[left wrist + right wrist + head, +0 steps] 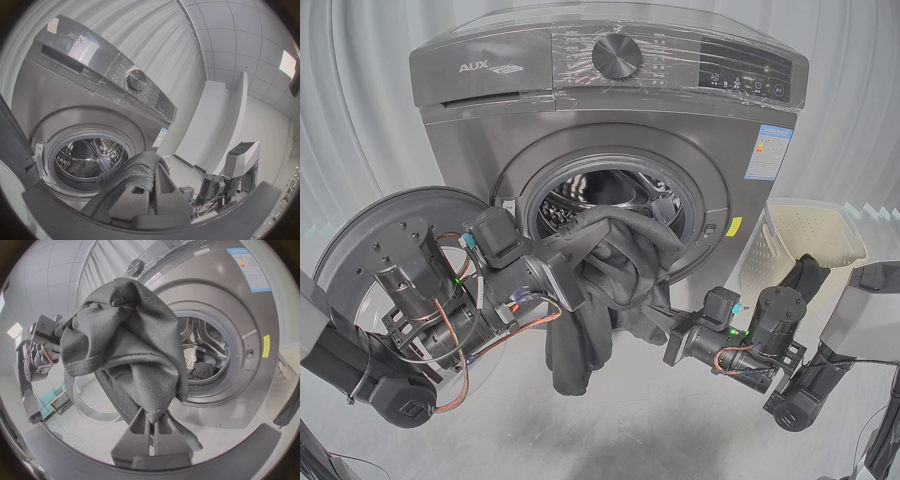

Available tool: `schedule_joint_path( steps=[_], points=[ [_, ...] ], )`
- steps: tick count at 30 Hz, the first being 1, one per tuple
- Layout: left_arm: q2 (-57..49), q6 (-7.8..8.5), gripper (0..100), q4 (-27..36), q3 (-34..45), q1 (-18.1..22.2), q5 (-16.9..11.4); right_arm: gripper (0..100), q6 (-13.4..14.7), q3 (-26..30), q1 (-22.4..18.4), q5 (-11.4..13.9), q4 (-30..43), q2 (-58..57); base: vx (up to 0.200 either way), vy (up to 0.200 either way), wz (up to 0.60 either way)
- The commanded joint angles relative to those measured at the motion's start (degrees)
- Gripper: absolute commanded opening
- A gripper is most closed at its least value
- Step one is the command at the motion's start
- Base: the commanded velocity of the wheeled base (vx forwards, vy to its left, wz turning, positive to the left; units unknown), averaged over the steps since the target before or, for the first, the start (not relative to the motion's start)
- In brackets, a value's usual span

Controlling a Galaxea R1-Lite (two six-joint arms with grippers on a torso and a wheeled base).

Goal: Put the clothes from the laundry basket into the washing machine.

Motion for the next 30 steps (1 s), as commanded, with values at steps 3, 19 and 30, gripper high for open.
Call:
schedule_joint_path(
  steps=[3,19,30],
  points=[
    [-0.2,-0.04,0,-0.1,-0.5,0.0,0.0,0,0.3,3.0,0.7,-0.3,0.0,-0.8,0.0,0.0,0.0],
    [-0.1,-0.04,0,-1.2,0.0,-0.1,-0.1,100,0.5,-4.3,-1.8,1.4,0.1,3.9,0.0,0.0,0.0],
    [0.3,-0.04,0,-1.1,-0.2,-0.1,-0.1,0,0.1,-8.3,-1.7,1.3,0.0,5.5,0.0,0.0,0.0]
  ],
)
